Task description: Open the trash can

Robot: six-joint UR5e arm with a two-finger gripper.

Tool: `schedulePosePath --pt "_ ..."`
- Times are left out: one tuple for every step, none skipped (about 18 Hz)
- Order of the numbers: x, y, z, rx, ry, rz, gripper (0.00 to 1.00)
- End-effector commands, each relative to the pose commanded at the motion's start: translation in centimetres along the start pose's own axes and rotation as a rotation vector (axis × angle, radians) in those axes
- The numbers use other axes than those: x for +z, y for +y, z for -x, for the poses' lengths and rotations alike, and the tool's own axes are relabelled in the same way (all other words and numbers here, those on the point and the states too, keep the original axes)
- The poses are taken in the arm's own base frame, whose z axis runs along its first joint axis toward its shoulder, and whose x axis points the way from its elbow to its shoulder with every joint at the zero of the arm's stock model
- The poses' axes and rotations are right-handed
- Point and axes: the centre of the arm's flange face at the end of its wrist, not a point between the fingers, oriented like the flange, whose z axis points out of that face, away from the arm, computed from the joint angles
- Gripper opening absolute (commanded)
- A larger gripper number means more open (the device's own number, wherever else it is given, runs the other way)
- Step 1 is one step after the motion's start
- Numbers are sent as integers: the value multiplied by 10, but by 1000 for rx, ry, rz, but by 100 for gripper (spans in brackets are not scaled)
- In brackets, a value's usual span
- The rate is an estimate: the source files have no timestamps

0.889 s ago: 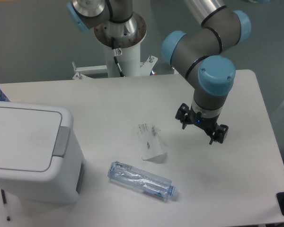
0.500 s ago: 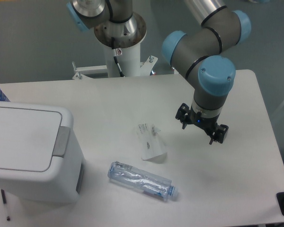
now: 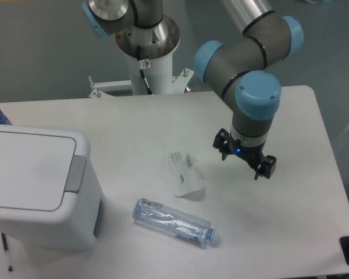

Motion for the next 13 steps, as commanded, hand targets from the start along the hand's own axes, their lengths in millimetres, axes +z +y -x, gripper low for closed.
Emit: schedulePosePath --pt "-9 -1 1 -22 -8 -8 100" --pt "-23 -6 0 -53 -20 -40 100" --pt "-36 -14 -1 -92 -18 -87 100" --pt "-46 -20 0 -139 -2 -126 100" --pt "-58 -25 0 -183 17 -153 100" --pt "-68 -30 0 -218 40 -170 100" --pt "-81 -42 -4 -242 51 -197 100" --pt "-92 -51 -5 -286 57 -225 100" --pt "-103 -56 -5 -335 62 -257 100" --pt "-112 -64 -7 -366 77 -291 100" --pt "-120 -68 -9 -392 90 -320 100" --pt "-128 -70 -12 -412 98 -344 100" --pt "-135 -71 -16 -434 108 -363 100"
